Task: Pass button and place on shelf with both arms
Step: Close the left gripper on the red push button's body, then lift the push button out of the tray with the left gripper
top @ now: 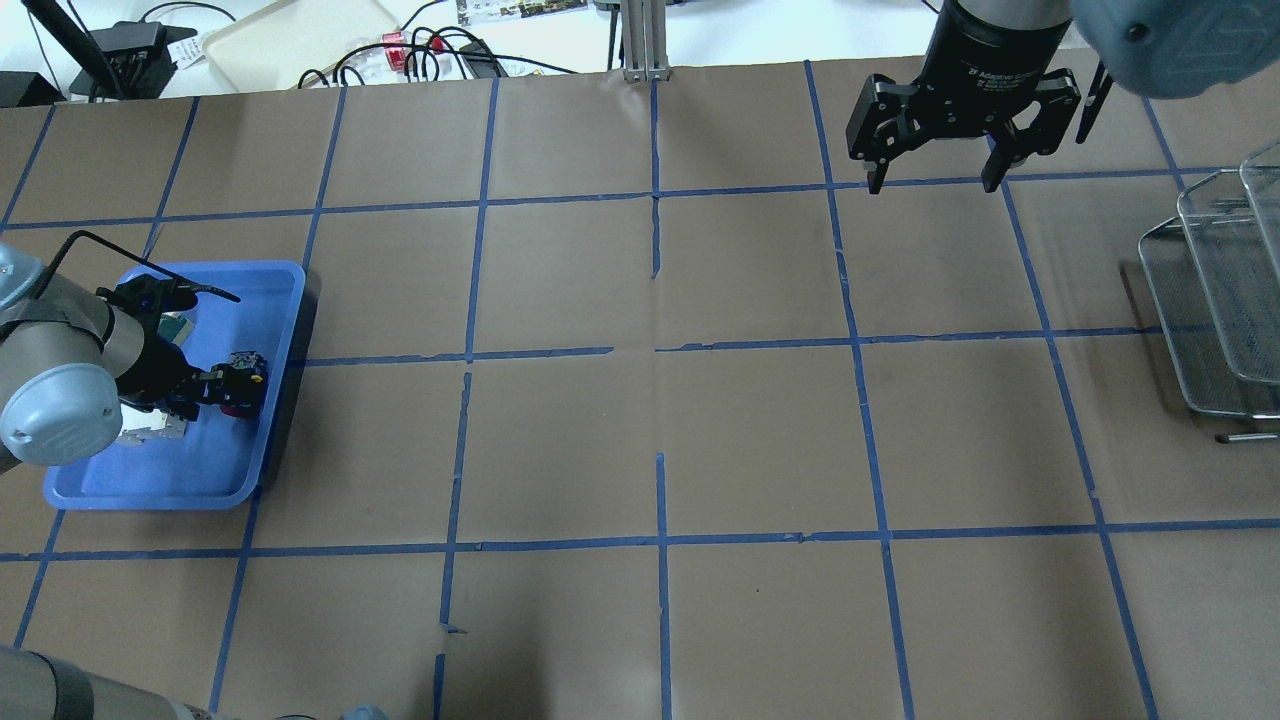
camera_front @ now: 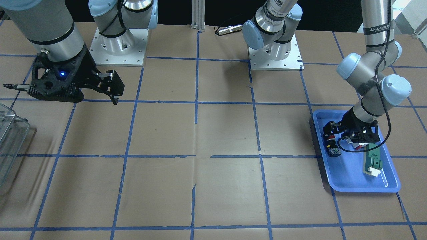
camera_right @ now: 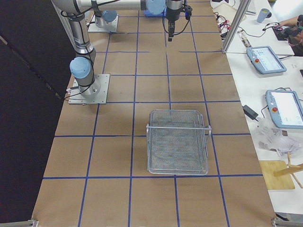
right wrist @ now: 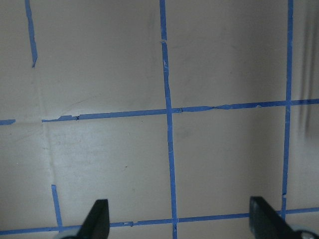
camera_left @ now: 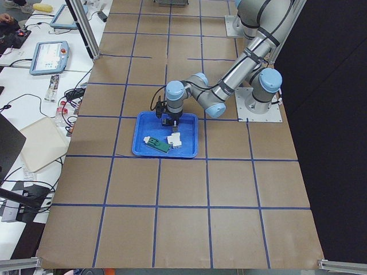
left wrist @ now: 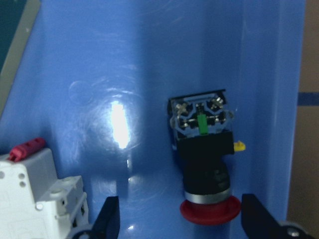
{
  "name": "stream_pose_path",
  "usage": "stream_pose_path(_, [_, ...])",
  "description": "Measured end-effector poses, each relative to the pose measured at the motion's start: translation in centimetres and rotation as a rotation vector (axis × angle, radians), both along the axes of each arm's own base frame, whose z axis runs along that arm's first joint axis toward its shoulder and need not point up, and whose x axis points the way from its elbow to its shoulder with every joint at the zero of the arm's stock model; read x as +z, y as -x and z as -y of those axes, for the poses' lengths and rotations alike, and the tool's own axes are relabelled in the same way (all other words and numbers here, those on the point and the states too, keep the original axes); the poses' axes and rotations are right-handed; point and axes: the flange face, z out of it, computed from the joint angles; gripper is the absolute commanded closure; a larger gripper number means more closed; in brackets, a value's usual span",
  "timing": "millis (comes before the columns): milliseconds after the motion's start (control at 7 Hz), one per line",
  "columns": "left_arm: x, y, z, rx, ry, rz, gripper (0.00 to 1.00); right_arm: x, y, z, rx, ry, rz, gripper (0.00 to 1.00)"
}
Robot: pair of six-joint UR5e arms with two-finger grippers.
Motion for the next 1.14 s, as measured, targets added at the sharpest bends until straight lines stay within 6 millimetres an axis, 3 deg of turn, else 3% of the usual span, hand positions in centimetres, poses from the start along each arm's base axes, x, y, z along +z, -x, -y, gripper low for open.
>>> stream_pose_path(143, [-0.21,0.01,-0.02,0.0,-0.003,-0.002,0.26,0.01,0.0,-0.01,0.0,0.0,0.0,0.0])
stream_pose_path(286, [-0.41,0.0,0.01,-0.001,-0.006,-0.005,0.36,0.0,-0.01,-0.01,0.0,0.0,0.001,0.0])
stream_pose_path(429, [-0.54,-0.02,0.05,-0.003,-0.007,-0.007,0.54,-0.01,-0.01,-0.01,0.0,-0.001,0.001,0.0])
stream_pose_path(714, [-0.46,-0.03,0.13,-0.012,-0.004,-0.004,0.58,-0.06,-0.01,0.04,0.0,-0.001,0.001,0.0])
stream_pose_path(1143, [-0.42,0.07,0.12,-0.014,-0.003,-0.009,0.78,-0.09,0.08,0.08,0.0,-0.002,0.001,0.0])
